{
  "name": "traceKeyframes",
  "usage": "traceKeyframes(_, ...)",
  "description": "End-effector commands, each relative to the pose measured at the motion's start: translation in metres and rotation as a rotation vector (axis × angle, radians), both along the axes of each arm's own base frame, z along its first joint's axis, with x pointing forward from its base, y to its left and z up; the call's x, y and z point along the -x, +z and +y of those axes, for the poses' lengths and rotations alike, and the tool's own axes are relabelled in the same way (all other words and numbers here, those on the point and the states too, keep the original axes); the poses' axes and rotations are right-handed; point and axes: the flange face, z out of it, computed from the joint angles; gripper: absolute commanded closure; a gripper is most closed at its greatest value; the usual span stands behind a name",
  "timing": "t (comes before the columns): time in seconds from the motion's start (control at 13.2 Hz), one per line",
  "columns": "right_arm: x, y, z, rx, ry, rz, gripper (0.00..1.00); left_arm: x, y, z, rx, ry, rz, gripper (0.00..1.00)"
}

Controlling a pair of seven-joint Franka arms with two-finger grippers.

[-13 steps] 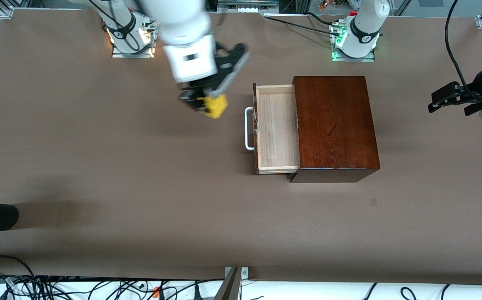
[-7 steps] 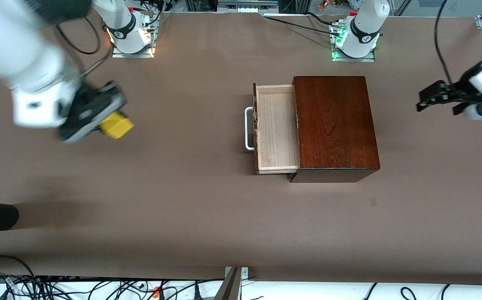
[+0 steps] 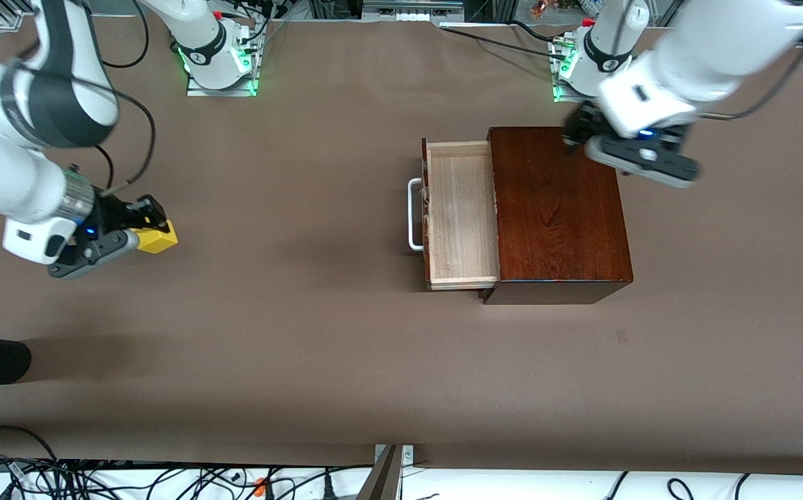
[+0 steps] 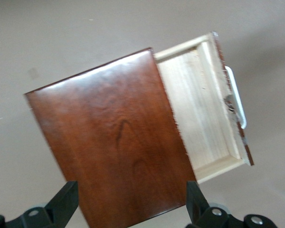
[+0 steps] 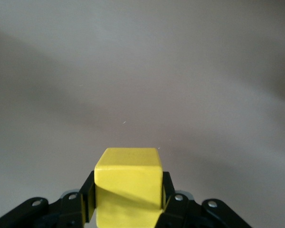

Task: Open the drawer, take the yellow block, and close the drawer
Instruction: 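Set the cube down with the right gripper while the left gripper pushes the drawer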

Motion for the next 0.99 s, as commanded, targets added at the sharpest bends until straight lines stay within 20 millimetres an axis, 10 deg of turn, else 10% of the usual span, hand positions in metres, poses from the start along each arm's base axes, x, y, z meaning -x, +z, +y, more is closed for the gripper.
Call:
traceKeyframes(0.0, 0.018, -0.059, 0.0, 0.027, -0.118, -0.002, 1.0, 0.006, -0.003, -0.042, 0.026, -0.026, -0.011, 0.0)
traceKeyframes(0.3, 0.014, -0.135, 0.003, 0.053, -0.2, -0.004, 1.0, 0.034, -0.021, -0.127, -0.094, -0.23, -0.089, 0.0)
traceKeyframes(0.91, 0.016, -0.206, 0.029, 0.082, -0.251, -0.02, 1.0, 0.096, -0.091, -0.269, -0.031, -0.62, -0.052, 0.0)
